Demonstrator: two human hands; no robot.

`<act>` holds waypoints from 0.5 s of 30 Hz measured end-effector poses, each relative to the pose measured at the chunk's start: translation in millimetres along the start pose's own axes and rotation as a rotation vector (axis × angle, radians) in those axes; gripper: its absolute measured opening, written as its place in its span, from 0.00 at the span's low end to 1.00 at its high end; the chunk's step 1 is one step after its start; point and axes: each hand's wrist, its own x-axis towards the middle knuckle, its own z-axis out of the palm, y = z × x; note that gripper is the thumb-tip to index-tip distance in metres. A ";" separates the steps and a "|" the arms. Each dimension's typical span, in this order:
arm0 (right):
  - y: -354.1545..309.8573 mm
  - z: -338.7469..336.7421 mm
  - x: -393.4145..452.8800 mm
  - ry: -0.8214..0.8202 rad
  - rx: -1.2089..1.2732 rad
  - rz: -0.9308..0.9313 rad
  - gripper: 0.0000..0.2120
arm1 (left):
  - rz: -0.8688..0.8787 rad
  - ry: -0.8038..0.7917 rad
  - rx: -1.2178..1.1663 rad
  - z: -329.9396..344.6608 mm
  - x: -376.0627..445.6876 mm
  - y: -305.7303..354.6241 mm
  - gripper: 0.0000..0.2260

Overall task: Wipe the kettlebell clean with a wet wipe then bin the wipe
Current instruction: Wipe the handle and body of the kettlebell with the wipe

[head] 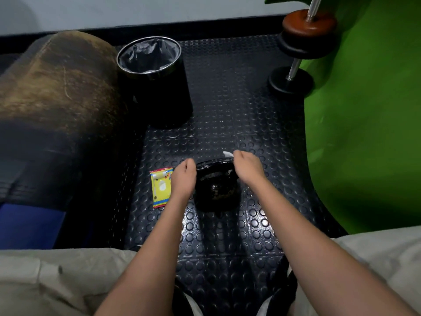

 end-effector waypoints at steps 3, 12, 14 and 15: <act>-13.1 3.4 -3.7 0.014 -0.236 -0.129 0.22 | 0.000 0.006 0.013 0.7 0.9 0.2 0.14; -7.5 42.6 -31.7 0.311 -0.287 -0.566 0.19 | 0.005 0.004 -0.015 1.6 0.8 -3.3 0.13; 7.5 46.4 -35.4 0.337 -0.202 -0.660 0.16 | 0.010 0.006 -0.018 1.3 0.7 -4.0 0.14; 14.7 46.8 -35.5 0.342 -0.183 -0.686 0.15 | 0.012 0.007 -0.017 1.1 0.5 -4.1 0.14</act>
